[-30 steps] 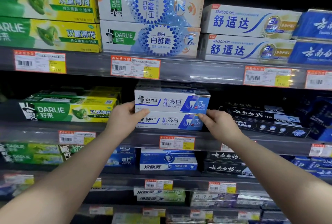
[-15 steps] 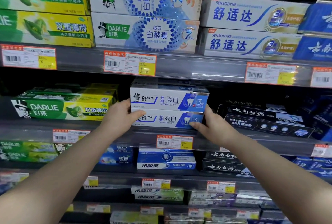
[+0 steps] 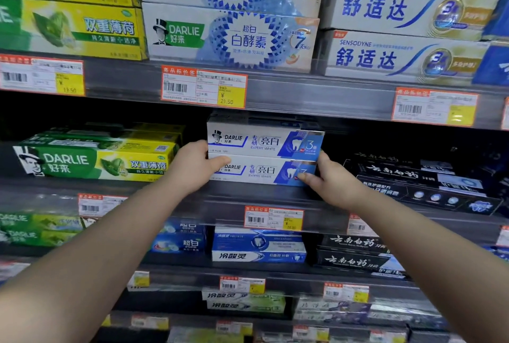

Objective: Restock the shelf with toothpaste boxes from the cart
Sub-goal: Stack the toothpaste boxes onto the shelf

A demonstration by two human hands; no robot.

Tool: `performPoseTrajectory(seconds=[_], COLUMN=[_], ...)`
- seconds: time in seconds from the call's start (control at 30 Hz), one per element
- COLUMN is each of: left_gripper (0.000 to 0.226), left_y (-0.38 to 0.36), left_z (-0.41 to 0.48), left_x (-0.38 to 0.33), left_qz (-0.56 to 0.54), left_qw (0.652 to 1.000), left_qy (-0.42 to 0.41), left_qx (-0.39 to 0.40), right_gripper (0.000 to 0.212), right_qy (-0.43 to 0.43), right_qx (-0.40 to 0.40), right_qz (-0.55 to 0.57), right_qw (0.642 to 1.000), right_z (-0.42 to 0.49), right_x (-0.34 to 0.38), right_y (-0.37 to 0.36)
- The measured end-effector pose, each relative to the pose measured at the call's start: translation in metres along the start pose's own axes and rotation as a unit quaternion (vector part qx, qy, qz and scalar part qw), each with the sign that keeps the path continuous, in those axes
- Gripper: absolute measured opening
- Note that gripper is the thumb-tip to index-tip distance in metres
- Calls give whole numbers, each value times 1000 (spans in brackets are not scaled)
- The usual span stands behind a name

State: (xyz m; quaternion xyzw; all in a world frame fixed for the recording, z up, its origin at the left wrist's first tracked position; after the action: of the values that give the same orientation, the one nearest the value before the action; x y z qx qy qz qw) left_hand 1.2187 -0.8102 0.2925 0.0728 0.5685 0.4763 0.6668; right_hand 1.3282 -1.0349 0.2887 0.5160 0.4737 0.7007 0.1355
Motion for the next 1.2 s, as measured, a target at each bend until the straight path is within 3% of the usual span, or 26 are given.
performPoseTrajectory(seconds=[0.43,0.63,0.77,0.9,1.07,1.2], left_gripper=[30,43,58,66,51,45], left_y=[-7,-7,7,15,35,49], left_z=[17,10,-2,-27,-83,-140], left_x=[0,-6,-9,-19,-27,-18], left_qz=[-35,-17,30,7,111,150], left_qw=[999,999,996,995,981,973], left_qy=[18,32,58,34,36,80], left_qx=[6,-6,-54,-92,-155,-154], right_gripper=[50,61,71,69,66,76], right_qy=[-11,-9,23,83,155,180], right_qx=[11,-2,-9,-26,-48,-48], right_qz=[16,36,45,26,26,-30], right_qw=[1000,999,999,996,986,982], right_z=[20,10,1,-14,-31,-44], right_x=[-2,-3,-1,10,26,40], right_y=[0,7,19,30,31,13])
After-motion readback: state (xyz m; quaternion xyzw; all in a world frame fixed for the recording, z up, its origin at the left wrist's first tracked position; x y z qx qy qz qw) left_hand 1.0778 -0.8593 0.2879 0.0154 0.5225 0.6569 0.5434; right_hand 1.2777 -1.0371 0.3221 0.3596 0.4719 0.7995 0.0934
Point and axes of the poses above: each hand's wrist, its own z-axis towards the middle knuckle, its own y-axis out of the back of the hand, x = y × z, the point moved 8 cm from there along z, towards the middle knuckle, and after that the axes turned 9 degrees about -y, right-handed, at the moved point
